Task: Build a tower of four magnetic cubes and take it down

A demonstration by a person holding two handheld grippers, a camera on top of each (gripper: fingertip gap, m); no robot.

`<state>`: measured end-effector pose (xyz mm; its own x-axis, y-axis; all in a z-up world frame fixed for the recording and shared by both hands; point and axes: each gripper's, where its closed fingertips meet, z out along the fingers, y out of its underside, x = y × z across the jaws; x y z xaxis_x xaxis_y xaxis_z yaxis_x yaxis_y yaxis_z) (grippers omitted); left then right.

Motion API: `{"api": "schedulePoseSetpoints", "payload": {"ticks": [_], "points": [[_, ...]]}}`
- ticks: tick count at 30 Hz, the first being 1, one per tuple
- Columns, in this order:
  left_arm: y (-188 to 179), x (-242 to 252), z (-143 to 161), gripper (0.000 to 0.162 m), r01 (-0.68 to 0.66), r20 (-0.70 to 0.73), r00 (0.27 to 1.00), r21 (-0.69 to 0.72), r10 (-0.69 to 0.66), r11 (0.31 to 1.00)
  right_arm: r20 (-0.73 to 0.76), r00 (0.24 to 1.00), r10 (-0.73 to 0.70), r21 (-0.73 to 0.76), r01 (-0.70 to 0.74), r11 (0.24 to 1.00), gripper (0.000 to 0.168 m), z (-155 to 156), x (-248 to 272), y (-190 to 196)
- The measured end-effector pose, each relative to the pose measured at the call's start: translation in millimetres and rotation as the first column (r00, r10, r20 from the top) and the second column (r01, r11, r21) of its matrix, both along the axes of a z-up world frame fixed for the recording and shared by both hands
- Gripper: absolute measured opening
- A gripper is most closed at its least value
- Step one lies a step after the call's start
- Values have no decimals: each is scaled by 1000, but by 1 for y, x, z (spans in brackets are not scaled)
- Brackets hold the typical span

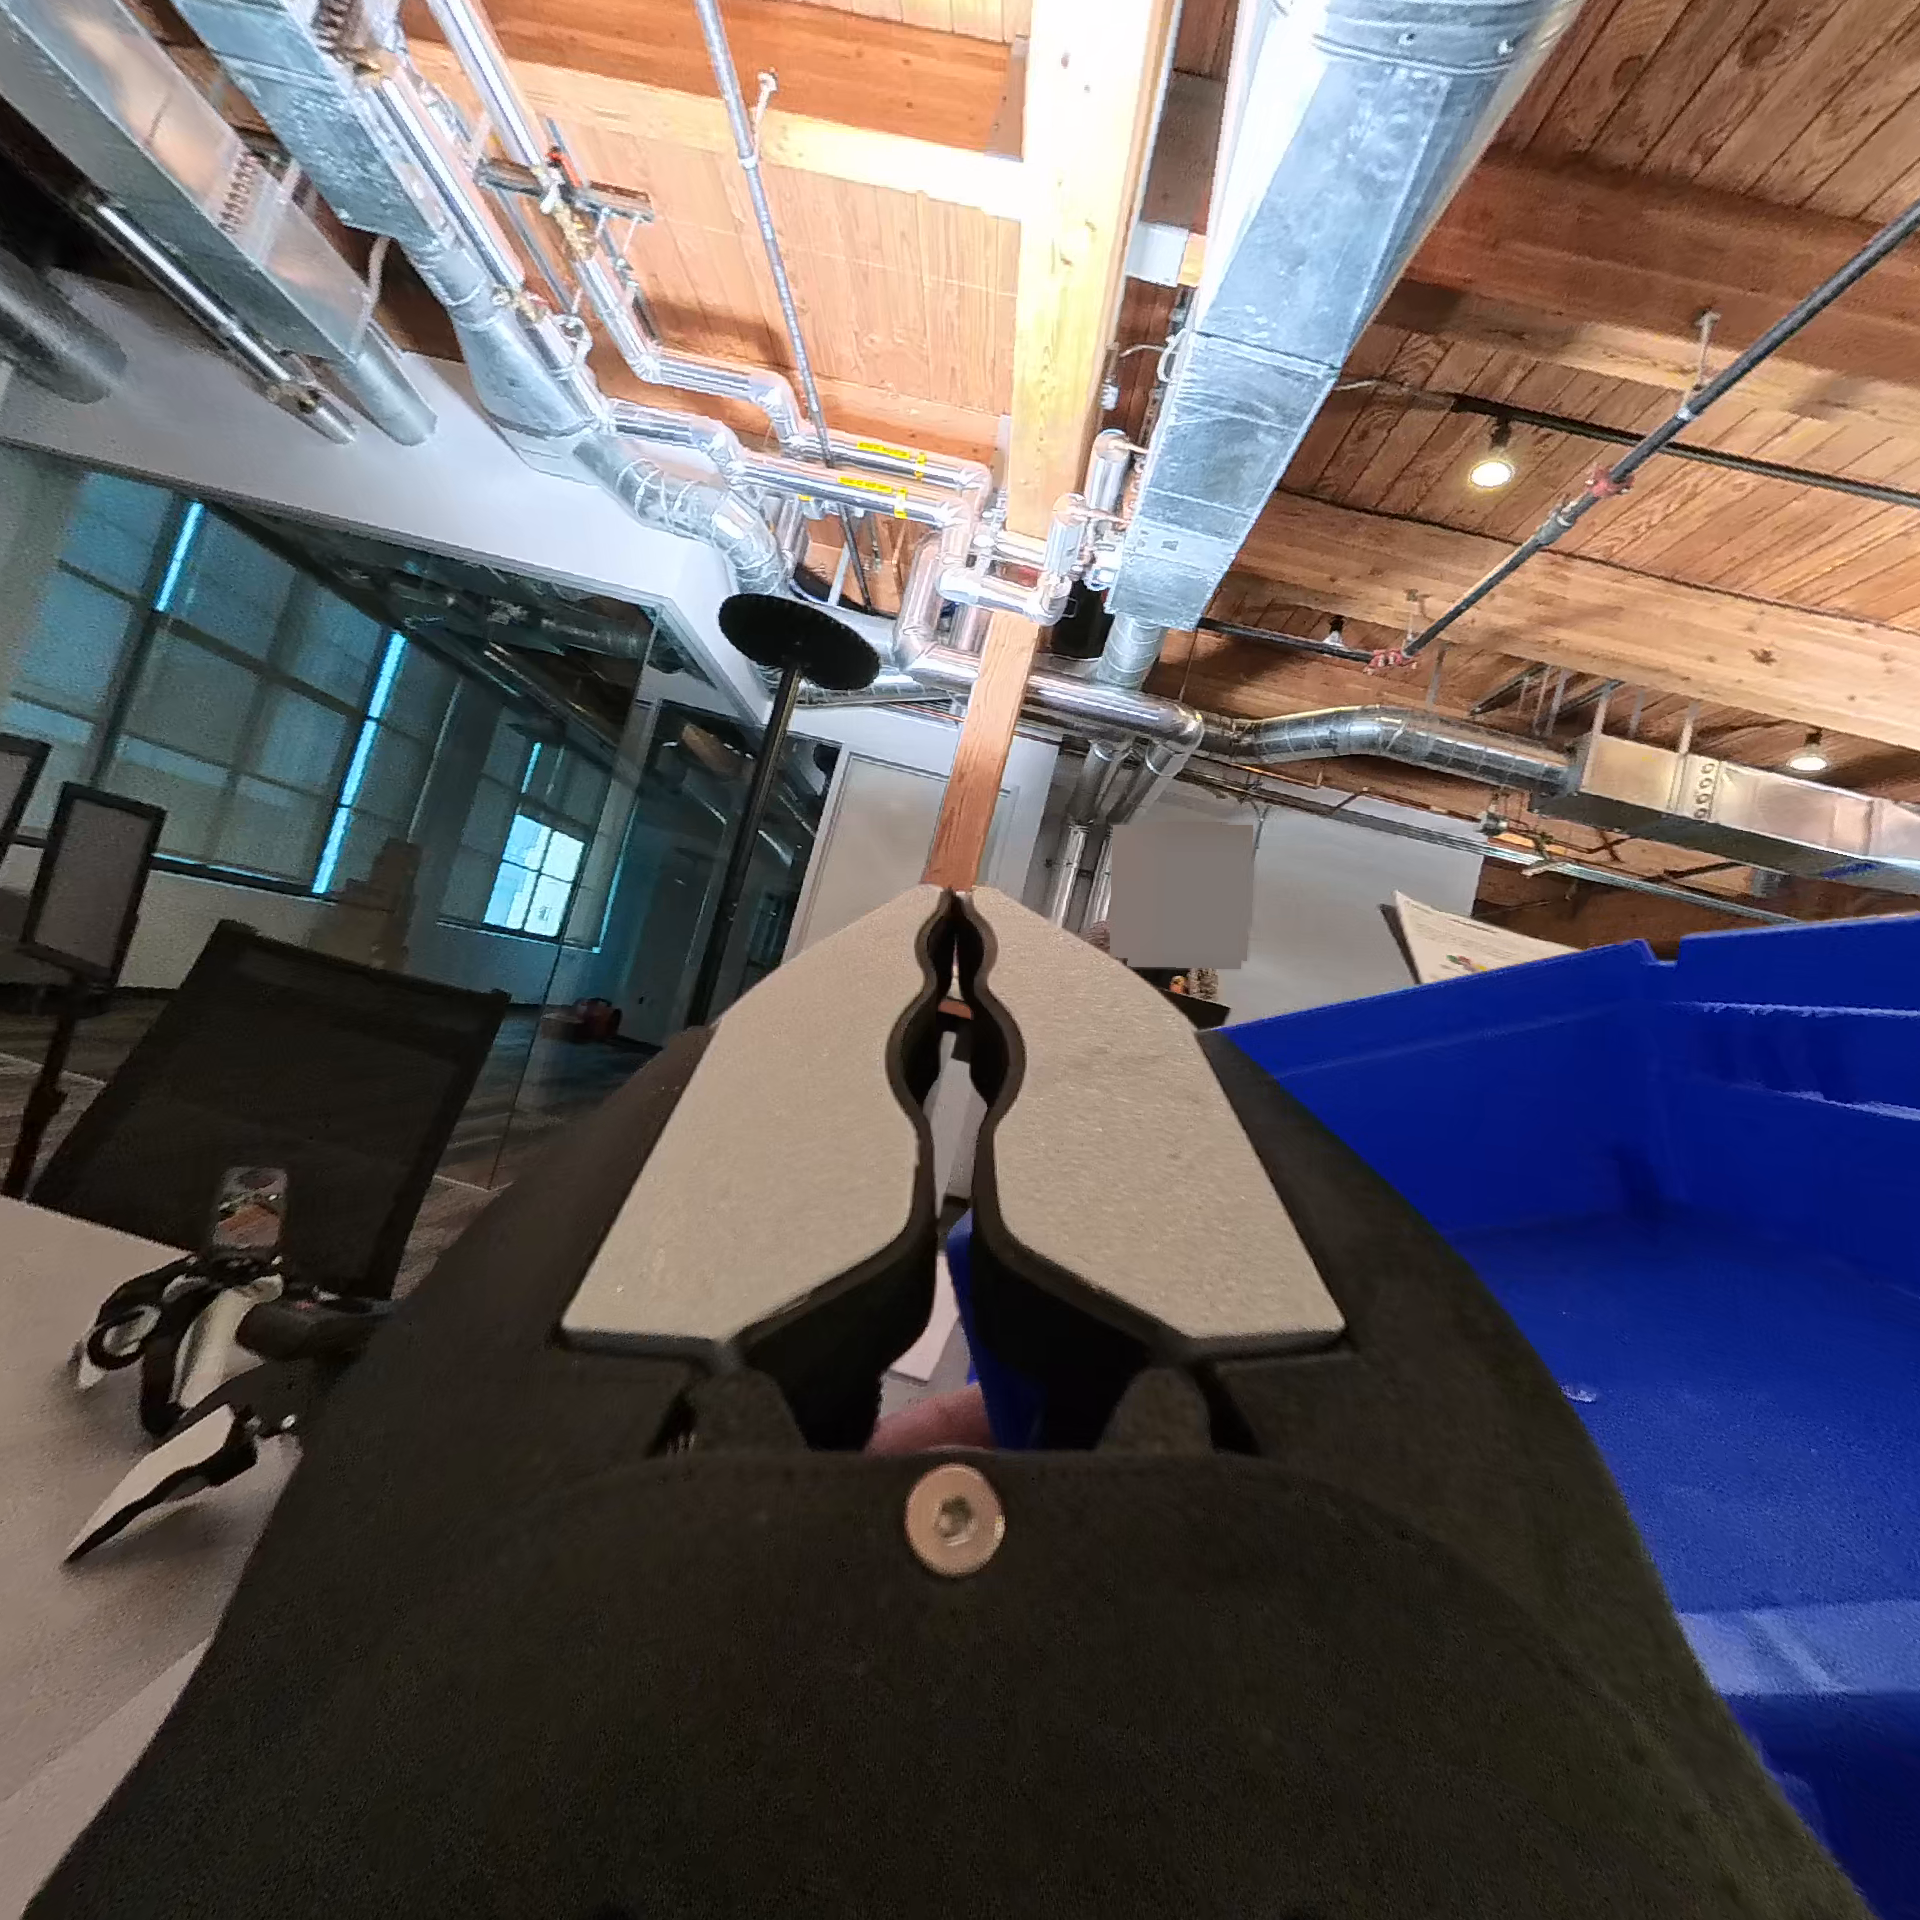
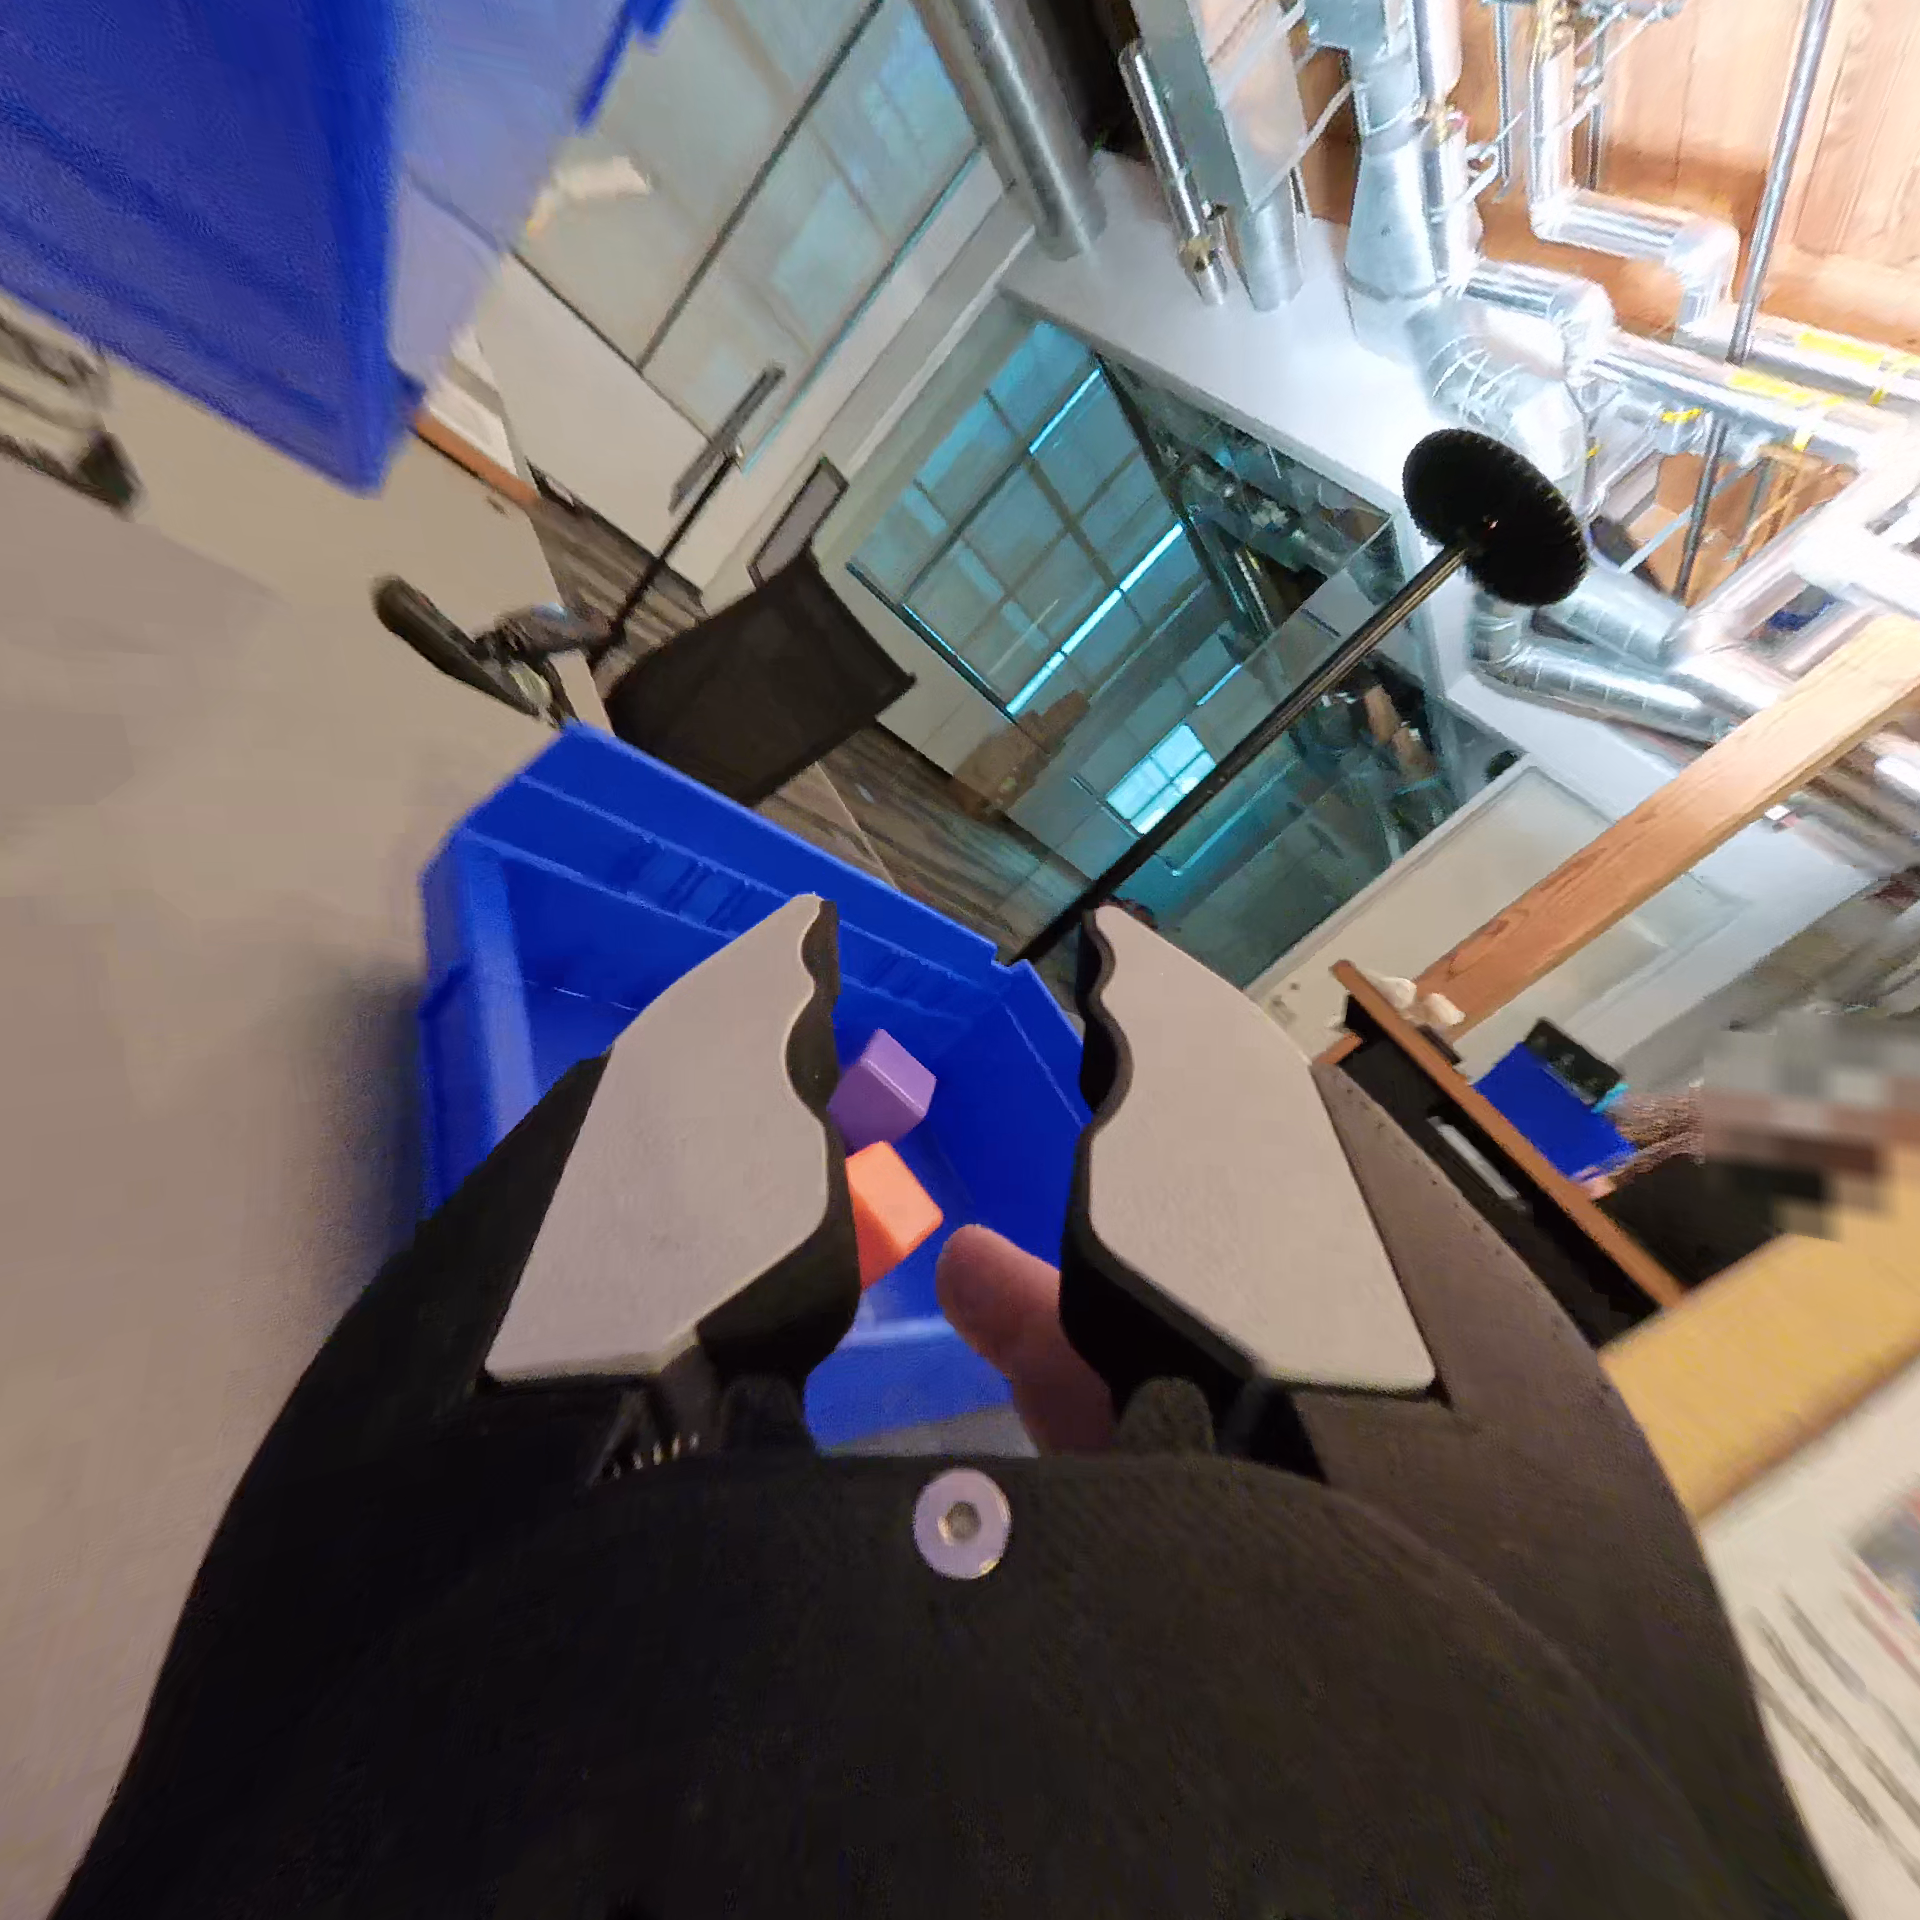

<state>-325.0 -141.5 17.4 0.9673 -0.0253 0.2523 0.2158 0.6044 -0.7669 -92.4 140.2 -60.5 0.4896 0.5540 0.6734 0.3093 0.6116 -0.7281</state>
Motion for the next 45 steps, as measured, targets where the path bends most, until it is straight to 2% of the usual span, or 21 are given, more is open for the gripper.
{"api": "schedulePoseSetpoints", "payload": {"ticks": [5, 9, 13, 16, 21, 30, 35, 39, 45], "points": [[4, 30, 7, 0, 96, -58, 994, -1, -96, 995, -201, 976, 89, -230, -136, 964, 32, 40, 101, -60], [21, 69, 3, 0, 187, -89, 978, -38, -190, 982, -400, 917, 12, -406, -189, 894, 37, 65, 205, -89], [45, 124, -4, 0, 278, -144, 947, -85, -288, 957, -483, 875, -34, -412, -193, 890, 42, 75, 277, -145], [66, 175, -12, 0, 340, -182, 916, -128, -359, 932, -508, 859, -65, -407, -173, 897, 45, 68, 309, -186], [93, 265, -23, 0, 407, -276, 850, -198, -450, 891, -515, 841, -165, -385, -55, 921, 55, 48, 355, -218], [107, 420, -51, 0, 449, -477, 705, -274, -525, 851, -551, 778, -301, -424, 50, 904, 61, 18, 411, -236], [113, 471, -57, 0, 443, -544, 656, -284, -523, 850, -551, 744, -379, -435, 131, 891, 60, 12, 446, -232], [128, 501, -73, 0, 501, -497, 619, -347, -609, 793, -528, 726, -440, -449, 201, 871, 58, 6, 466, -223], [125, 556, -116, 1, 557, -459, 491, -487, -740, 672, -469, 699, -540, -520, 275, 808, 59, -12, 503, -191]]}}
